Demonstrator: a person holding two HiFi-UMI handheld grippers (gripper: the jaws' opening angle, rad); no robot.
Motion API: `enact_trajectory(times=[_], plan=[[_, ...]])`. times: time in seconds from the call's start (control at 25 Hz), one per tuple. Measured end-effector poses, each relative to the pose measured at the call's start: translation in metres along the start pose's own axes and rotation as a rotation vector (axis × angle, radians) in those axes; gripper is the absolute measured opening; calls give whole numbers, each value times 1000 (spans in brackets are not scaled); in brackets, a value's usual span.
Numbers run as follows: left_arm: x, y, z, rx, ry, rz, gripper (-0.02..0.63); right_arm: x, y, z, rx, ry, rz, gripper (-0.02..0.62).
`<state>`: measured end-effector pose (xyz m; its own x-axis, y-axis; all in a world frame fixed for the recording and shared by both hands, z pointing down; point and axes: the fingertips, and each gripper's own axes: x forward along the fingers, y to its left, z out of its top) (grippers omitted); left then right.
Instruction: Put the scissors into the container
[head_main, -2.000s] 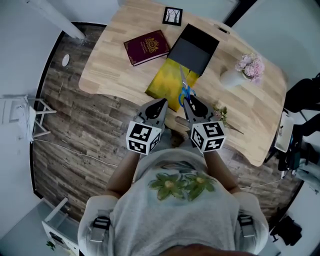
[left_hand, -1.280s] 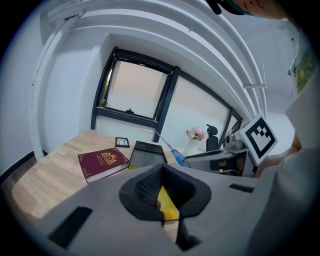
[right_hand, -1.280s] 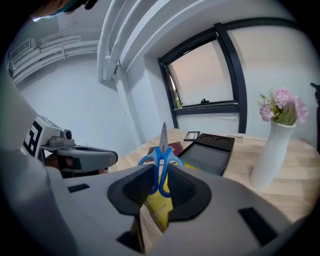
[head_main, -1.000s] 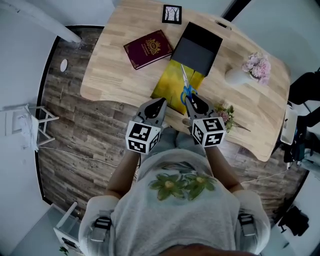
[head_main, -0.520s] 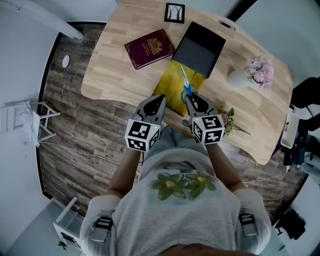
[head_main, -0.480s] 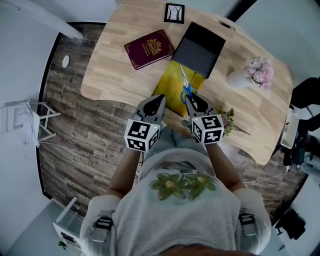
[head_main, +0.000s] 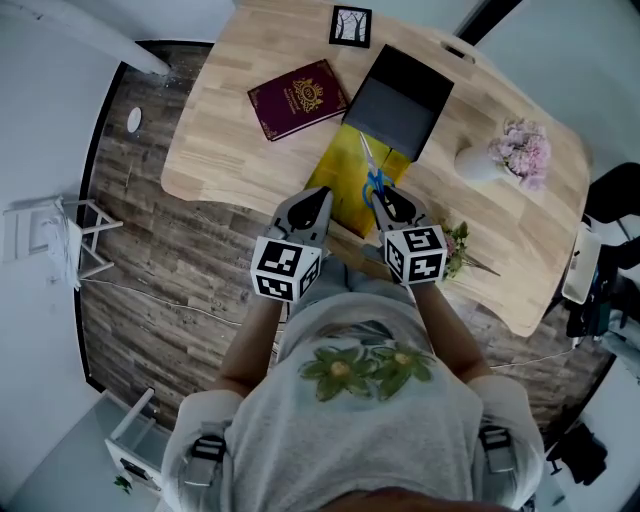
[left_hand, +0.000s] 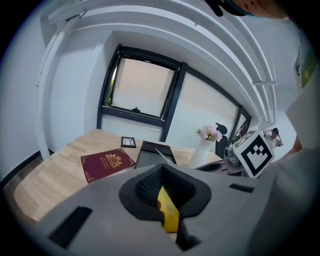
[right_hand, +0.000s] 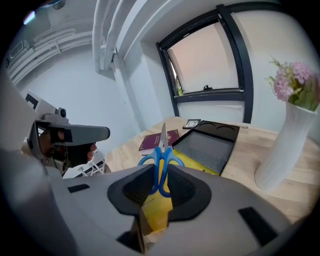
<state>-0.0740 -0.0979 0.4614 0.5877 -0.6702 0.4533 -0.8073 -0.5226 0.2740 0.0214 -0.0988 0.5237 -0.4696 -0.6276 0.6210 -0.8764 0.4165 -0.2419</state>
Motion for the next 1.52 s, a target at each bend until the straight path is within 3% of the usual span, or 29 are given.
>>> enact_trajectory(times=[1.52], plan=[[28, 0, -18, -51, 64, -9, 6, 51, -18, -32, -8, 187, 21, 81]])
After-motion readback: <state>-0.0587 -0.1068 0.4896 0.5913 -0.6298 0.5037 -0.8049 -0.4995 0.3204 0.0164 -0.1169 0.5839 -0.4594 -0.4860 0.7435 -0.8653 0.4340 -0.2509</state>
